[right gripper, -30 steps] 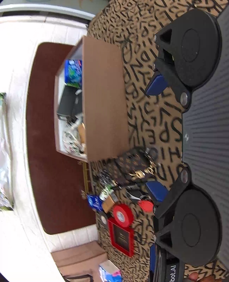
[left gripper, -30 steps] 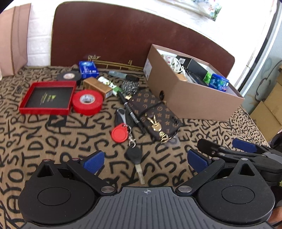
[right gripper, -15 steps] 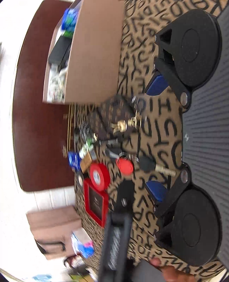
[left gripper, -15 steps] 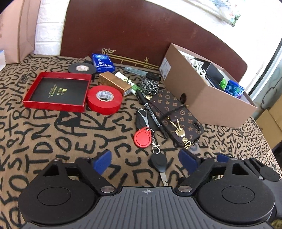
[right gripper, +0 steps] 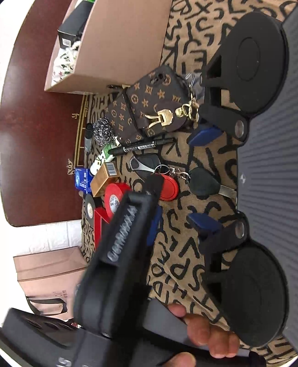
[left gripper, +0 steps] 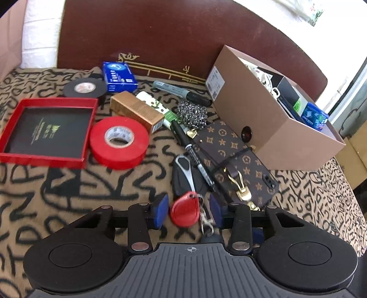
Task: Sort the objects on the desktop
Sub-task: 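Close both grippers on the red key fob with the car key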
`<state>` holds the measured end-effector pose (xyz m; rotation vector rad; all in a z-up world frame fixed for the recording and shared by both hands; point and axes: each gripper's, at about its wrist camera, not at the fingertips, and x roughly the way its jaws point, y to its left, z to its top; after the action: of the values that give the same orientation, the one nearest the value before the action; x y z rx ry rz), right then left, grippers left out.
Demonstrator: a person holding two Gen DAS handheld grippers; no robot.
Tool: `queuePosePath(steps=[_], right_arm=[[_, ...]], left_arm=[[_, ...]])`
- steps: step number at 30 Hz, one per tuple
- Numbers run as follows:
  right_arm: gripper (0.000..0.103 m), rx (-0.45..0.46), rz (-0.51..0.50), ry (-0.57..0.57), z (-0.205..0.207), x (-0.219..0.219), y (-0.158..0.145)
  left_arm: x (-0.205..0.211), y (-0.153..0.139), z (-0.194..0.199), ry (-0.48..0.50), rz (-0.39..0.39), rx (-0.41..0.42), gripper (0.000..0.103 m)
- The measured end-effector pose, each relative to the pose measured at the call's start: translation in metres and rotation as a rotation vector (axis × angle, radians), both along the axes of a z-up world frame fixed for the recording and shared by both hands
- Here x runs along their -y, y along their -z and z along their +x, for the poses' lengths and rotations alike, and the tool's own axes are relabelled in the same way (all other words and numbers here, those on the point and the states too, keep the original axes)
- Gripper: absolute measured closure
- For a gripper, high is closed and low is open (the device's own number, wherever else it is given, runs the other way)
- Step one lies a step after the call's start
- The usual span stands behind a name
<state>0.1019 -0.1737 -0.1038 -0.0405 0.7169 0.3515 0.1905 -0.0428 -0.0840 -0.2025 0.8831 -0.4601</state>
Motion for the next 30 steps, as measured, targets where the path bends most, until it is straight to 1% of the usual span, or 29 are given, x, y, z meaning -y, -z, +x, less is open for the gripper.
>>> queuePosePath(steps=[3,6,8,11,12,13,14,16,17,18,19,20,22,24,26,27,29,30], right_arm=[[0.037,-0.010,0.001,0.000,0.009,-0.001,0.006],[0.037,0.000,0.004,-0.005,0.016,-0.001,0.008],[0.037,0.005,0.008,-0.008,0.020,-0.001,0.009],[0.038,0.015,0.008,-0.006,0.025,0.000,0.011],[0.039,0.020,0.007,-0.004,0.027,0.000,0.012],[0.039,0.025,0.007,-0.005,0.029,0.001,0.013],[0.039,0.030,0.006,-0.009,0.031,0.000,0.014],[0.039,0.041,0.005,-0.013,0.034,-0.001,0.015],[0.039,0.045,0.007,-0.018,0.035,-0.001,0.016],[0.041,0.049,0.007,-0.023,0.035,-0.002,0.016],[0.047,0.051,0.008,-0.035,0.035,-0.002,0.016],[0.048,0.051,0.009,-0.042,0.035,-0.002,0.016],[0.058,0.052,0.013,-0.050,0.033,0.001,0.016],[0.064,0.041,0.039,-0.051,0.029,0.007,0.015],[0.067,0.020,0.066,-0.059,0.022,0.012,0.014],[0.069,0.014,0.064,-0.069,0.018,0.013,0.013],[0.069,0.007,0.058,-0.085,0.008,0.014,0.013],[0.069,0.004,0.057,-0.089,0.000,0.014,0.013]], left_arm=[[0.008,0.004,0.015,0.015,0.001,-0.019,0.048],[0.017,0.008,0.027,0.028,0.028,-0.026,0.046],[0.023,0.011,0.033,0.032,0.037,-0.020,0.045],[0.031,0.012,0.040,0.051,0.059,-0.006,0.045],[0.033,0.013,0.042,0.055,0.072,-0.001,0.048],[0.035,0.013,0.044,0.061,0.085,0.003,0.054],[0.035,0.013,0.044,0.068,0.095,0.006,0.063],[0.033,0.013,0.044,0.079,0.096,0.008,0.068],[0.031,0.014,0.043,0.080,0.091,0.012,0.072],[0.029,0.014,0.042,0.068,0.091,0.017,0.075],[0.026,0.014,0.040,0.063,0.083,0.015,0.075],[0.025,0.014,0.039,0.057,0.079,0.013,0.075],[0.021,0.013,0.034,0.046,0.068,0.002,0.076],[0.018,0.012,0.027,0.048,0.059,-0.010,0.077],[0.016,0.010,0.018,0.052,0.051,-0.023,0.079],[0.014,0.009,0.013,0.056,0.045,-0.035,0.080],[0.012,0.009,0.004,0.065,0.037,-0.047,0.080],[0.012,0.009,0.000,0.068,0.035,-0.050,0.076]])
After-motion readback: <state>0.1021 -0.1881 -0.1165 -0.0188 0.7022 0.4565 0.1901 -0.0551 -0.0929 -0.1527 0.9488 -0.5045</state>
